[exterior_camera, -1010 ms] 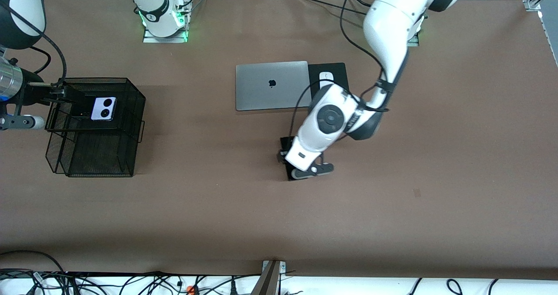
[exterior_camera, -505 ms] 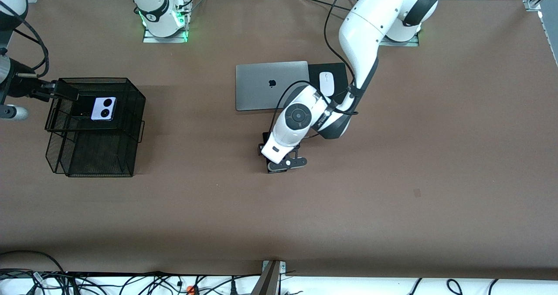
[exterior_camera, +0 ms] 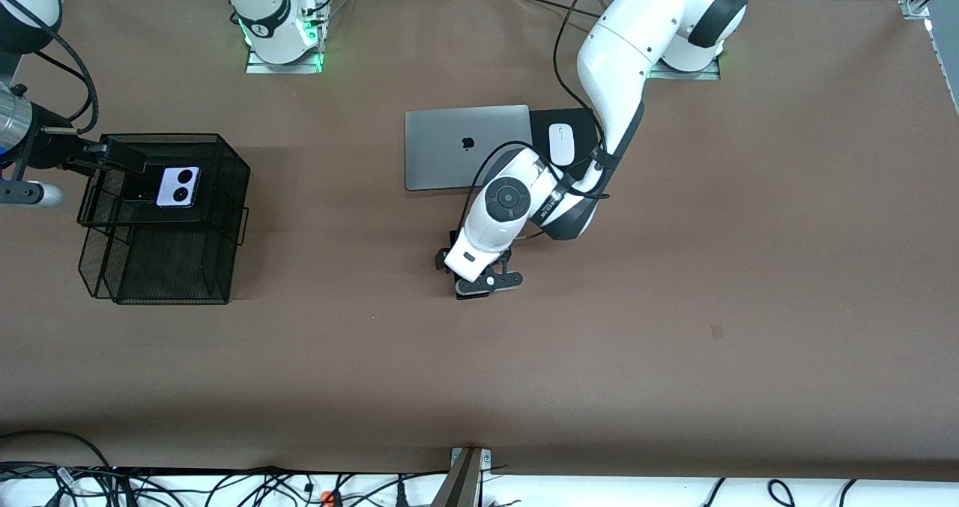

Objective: Place phones with both arms
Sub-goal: 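Release the slim black phone with the left gripper and withdraw it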

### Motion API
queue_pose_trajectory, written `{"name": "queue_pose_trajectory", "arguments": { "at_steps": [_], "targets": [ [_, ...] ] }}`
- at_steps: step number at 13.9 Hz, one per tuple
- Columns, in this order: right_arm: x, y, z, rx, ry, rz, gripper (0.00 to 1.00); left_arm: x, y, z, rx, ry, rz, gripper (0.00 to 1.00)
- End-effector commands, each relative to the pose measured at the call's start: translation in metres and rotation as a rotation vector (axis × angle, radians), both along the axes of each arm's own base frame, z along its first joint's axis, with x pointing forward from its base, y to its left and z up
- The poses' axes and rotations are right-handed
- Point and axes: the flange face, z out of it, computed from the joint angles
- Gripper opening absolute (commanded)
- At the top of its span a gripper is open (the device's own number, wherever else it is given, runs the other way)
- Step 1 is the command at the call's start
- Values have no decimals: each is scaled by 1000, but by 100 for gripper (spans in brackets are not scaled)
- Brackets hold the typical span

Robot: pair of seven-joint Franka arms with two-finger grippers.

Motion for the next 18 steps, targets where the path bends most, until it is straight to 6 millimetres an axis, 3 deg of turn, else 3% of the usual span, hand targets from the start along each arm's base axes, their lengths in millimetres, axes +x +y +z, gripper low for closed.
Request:
{"name": "queue_pose_trajectory", "arguments": {
  "at_steps": [1,3,6,7,9,11,12,15,17,18],
  "targets": [
    [5,-1,-4,-5,22,1,100,24,34,84,46,-27,13,100],
    [7,1,-7,-1,27,0,100,39,88,154,85,30,34,100],
    [21,35,-31,-9,27,51,100,42,174,246,130,84,-2,100],
    [32,41,-48,-4,17,57,100,44,212,270,138,93,-26,100],
    [46,79,-71,-13,-17,105,100,43,284,308,148,108,-96,100],
    [56,114,-95,-17,-39,154,100,45,353,333,149,112,-157,100],
    [62,123,-106,-14,-53,164,100,45,382,342,173,104,-185,100],
    [92,185,-145,-15,-80,245,100,42,451,350,234,91,-270,100],
    [100,225,-169,-18,-79,238,100,43,497,347,218,86,-331,100],
    [94,264,-184,-15,-92,237,100,43,506,344,216,89,-350,100]
  ]
}}
